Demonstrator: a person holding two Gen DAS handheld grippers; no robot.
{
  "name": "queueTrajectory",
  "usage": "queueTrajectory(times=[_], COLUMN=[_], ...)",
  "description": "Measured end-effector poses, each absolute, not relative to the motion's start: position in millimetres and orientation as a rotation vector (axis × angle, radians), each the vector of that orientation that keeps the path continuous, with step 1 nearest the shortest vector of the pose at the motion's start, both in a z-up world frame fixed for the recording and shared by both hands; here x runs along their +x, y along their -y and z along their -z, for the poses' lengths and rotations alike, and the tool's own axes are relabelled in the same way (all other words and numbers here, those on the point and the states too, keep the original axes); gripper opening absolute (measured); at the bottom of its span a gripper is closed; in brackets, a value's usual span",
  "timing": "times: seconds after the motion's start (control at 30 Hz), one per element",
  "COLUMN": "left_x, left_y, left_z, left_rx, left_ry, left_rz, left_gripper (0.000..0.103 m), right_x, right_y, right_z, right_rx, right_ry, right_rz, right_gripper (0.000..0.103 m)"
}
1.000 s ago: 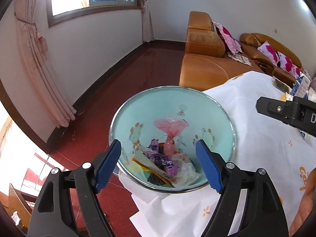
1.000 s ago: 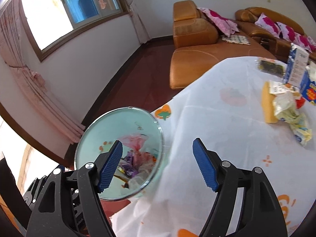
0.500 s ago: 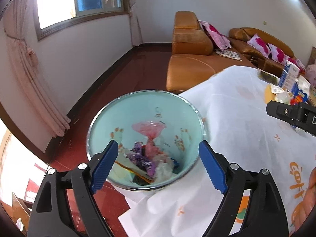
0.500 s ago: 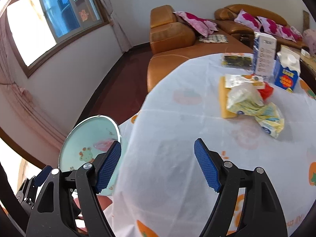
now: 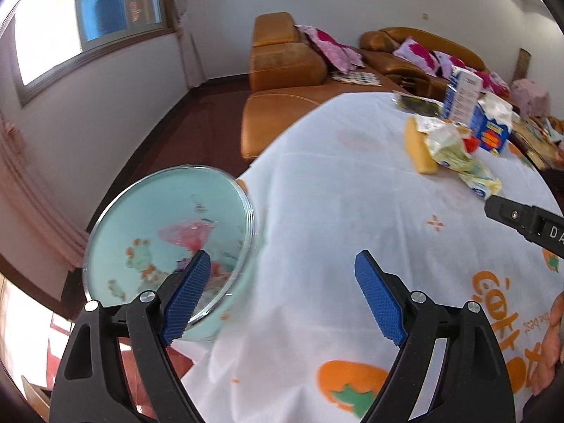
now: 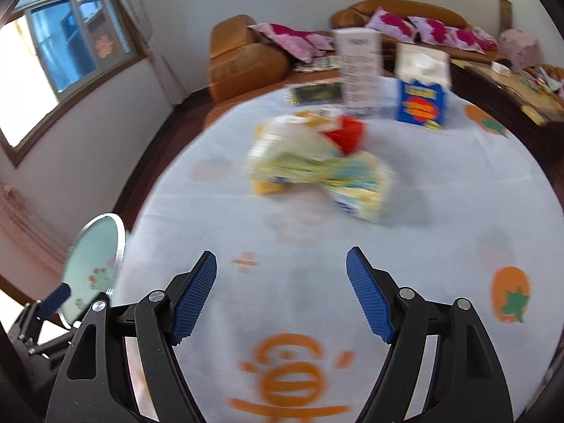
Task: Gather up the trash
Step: 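Grasp the yellow sponge with the left gripper while the right grasps the clear printed bag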
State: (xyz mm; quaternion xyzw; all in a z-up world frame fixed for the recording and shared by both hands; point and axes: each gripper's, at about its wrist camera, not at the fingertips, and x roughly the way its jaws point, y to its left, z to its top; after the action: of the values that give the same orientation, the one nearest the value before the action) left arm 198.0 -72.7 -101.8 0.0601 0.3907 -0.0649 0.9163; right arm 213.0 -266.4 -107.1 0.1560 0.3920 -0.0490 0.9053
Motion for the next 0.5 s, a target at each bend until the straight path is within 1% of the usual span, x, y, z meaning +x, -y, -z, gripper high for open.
queueTrajectory(times=[0.23, 0.3, 0.37, 0.5], left_x=[205.0, 208.8, 211.2, 222.5], left_y=[104.0, 111.1, 115.7, 117.5], left_z=[108.3, 107.6, 107.9, 104.1], left_rx=[0.149, 0.156, 0.161, 0.136], left_ry=[-0.809, -0.807, -0.806, -0.805], left_rz=[0.199, 0.220, 0.228, 0.235], left_gripper=[0.081, 0.079, 0.072, 0.070], right_x=[209.9, 215.6, 228.1, 266.8], right_y=[324.2, 332.3, 340.0, 349.1], right_z=[122.6, 119.3, 115.2, 119.6], right_rx=[0.342, 0.341, 0.329, 0.309], right_ry=[-0.826, -0.814, -0.795, -0.804], right_rz=[0.178, 0.177, 0.163, 0.119], right_gripper=[0.075, 0.075, 0.075, 0.075])
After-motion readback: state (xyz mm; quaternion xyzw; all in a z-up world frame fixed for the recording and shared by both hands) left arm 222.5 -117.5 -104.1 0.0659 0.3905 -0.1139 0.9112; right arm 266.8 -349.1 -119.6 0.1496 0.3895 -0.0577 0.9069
